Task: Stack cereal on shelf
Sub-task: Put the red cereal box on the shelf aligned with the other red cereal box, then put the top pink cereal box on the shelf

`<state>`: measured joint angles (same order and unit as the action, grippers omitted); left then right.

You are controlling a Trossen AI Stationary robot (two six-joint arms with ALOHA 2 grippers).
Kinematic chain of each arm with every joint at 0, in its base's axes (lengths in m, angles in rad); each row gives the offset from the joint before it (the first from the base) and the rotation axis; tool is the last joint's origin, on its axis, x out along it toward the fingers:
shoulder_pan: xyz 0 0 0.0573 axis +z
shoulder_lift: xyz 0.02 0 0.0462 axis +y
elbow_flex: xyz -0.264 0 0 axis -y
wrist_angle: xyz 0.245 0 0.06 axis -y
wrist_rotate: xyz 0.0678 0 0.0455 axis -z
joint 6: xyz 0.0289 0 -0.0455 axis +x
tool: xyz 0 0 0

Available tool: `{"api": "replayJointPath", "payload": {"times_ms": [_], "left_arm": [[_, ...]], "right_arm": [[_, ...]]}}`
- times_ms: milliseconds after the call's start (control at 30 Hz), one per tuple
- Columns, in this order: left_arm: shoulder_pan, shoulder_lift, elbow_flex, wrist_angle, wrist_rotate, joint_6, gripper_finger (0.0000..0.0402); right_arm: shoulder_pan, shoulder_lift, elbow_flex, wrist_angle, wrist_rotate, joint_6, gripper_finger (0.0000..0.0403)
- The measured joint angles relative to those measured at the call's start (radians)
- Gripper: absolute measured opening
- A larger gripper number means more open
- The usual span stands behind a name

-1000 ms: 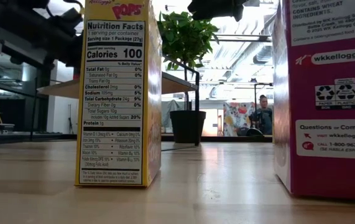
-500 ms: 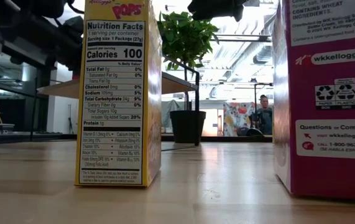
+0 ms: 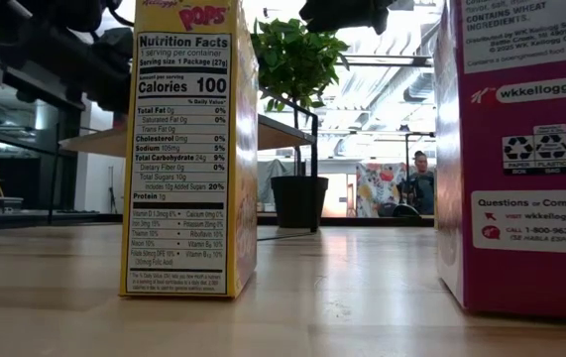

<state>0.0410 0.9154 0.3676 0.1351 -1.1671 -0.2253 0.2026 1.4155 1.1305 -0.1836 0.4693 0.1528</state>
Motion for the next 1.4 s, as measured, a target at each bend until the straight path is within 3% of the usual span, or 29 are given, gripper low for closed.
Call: {"api": "replayJointPath", "payload": {"times_ms": [400, 733, 833, 1000, 1067, 1200, 1400], "left_arm": [[0.000, -0.025, 0.000, 0.005, -0.039, 0.073, 0.0000], [-0.107, -0.194, 0.000, 0.144, 0.137, 0.166, 0.0000], [-0.180, -0.258, 0.000, 0.187, 0.288, 0.197, 0.0000], [-0.281, -0.355, 0.000, 0.246, 0.791, 0.261, 0.0000], [-0.305, -0.380, 0.000, 0.255, 0.922, 0.289, 0.0000], [-0.333, -0.405, 0.000, 0.257, 0.970, 0.315, 0.0000], [-0.337, -0.405, 0.000, 0.245, 0.892, 0.317, 0.0000]], "right_arm": [[0.000, 0.000, 0.000, 0.000, 0.000, 0.004, 0.0152], [0.000, 0.000, 0.000, 0.001, 0.037, -0.003, 0.0152], [-0.002, 0.000, 0.000, 0.005, 0.039, -0.010, 0.0152], [-0.002, 0.000, 0.000, 0.023, 0.041, -0.067, 0.0152], [-0.002, 0.000, 0.000, 0.030, 0.040, -0.063, 0.0152], [-0.002, 0.000, 0.000, 0.053, 0.037, -0.061, 0.0152], [-0.006, -0.009, 0.016, 0.015, 0.153, -0.041, 0.0152]]}}
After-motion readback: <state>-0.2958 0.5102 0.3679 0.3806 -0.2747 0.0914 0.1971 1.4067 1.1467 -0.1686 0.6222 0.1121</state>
